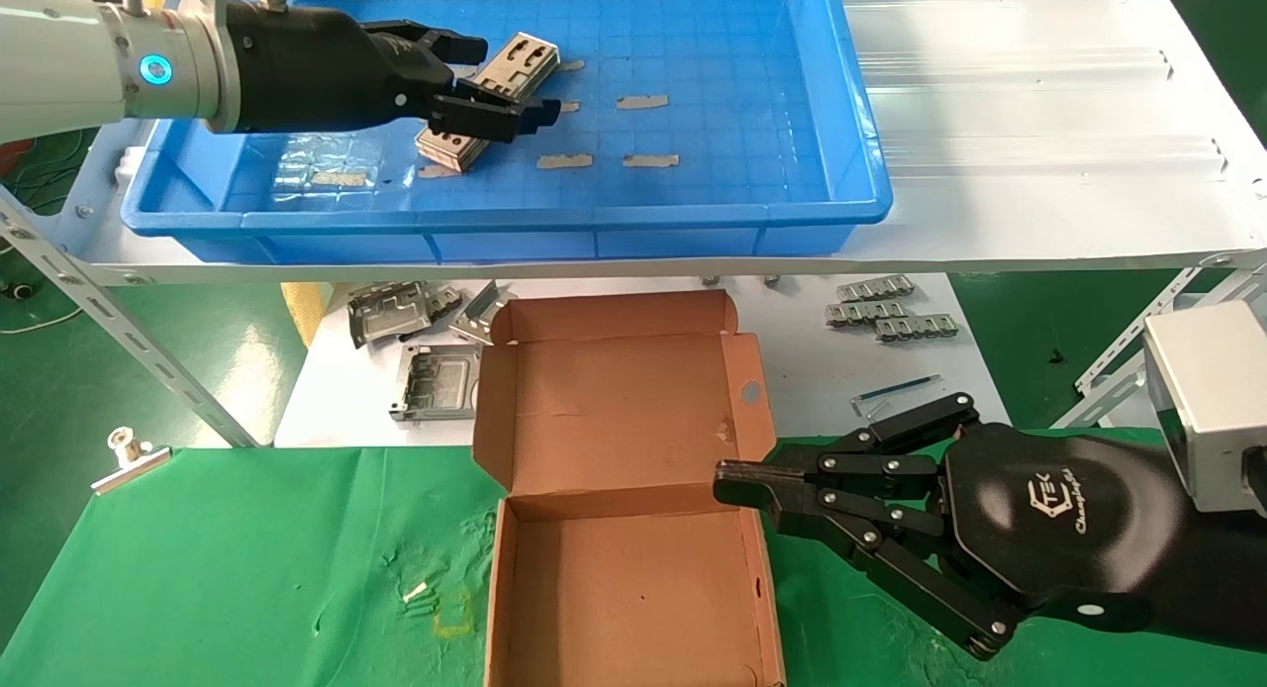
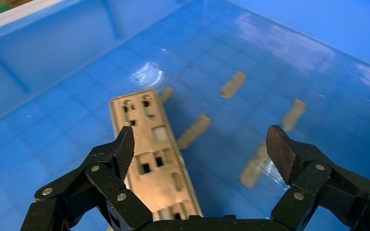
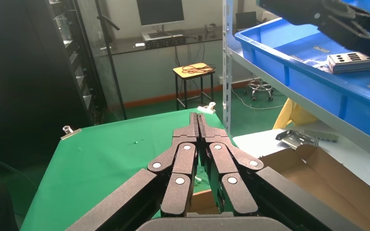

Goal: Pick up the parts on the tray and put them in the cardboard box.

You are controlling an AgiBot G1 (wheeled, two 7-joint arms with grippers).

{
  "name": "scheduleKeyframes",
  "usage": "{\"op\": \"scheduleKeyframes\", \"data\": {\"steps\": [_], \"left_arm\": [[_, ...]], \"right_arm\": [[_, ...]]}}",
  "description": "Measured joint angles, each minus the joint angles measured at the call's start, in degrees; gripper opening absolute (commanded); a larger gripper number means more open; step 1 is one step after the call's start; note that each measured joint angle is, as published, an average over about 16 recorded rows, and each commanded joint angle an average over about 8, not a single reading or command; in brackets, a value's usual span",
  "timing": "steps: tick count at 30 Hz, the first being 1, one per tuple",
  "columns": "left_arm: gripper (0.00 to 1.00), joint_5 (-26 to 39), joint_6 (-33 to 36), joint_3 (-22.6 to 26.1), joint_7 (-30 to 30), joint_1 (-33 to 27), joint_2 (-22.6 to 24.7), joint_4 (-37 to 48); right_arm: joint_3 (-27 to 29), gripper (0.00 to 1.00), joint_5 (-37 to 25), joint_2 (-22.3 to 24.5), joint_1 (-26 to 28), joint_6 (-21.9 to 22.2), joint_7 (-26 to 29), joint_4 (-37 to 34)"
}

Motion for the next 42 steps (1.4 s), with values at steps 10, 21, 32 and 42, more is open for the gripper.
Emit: {"op": "scheduleKeyframes", "data": {"steps": [10, 21, 32, 42], "left_arm": [[0.59, 1.2, -2.9, 0.7, 1.9, -2.0, 2.4, 5.9], [0.00, 1.4, -5.7, 0.8, 2.8, -2.3, 3.9, 8.7], [0.00, 1.2, -7.6, 0.6, 3.2, -2.1, 4.6, 9.8], [0.00, 0.8, -7.9, 0.3, 4.3, -2.0, 4.5, 9.8]], "right_arm": [[0.0, 1.00, 0.0, 0.0, 0.0, 0.0, 0.0, 0.0], [0.0, 1.00, 0.0, 0.0, 0.0, 0.0, 0.0, 0.0], [0.0, 1.00, 0.0, 0.0, 0.0, 0.0, 0.0, 0.0], [0.0, 1.00, 0.0, 0.0, 0.0, 0.0, 0.0, 0.0]]}}
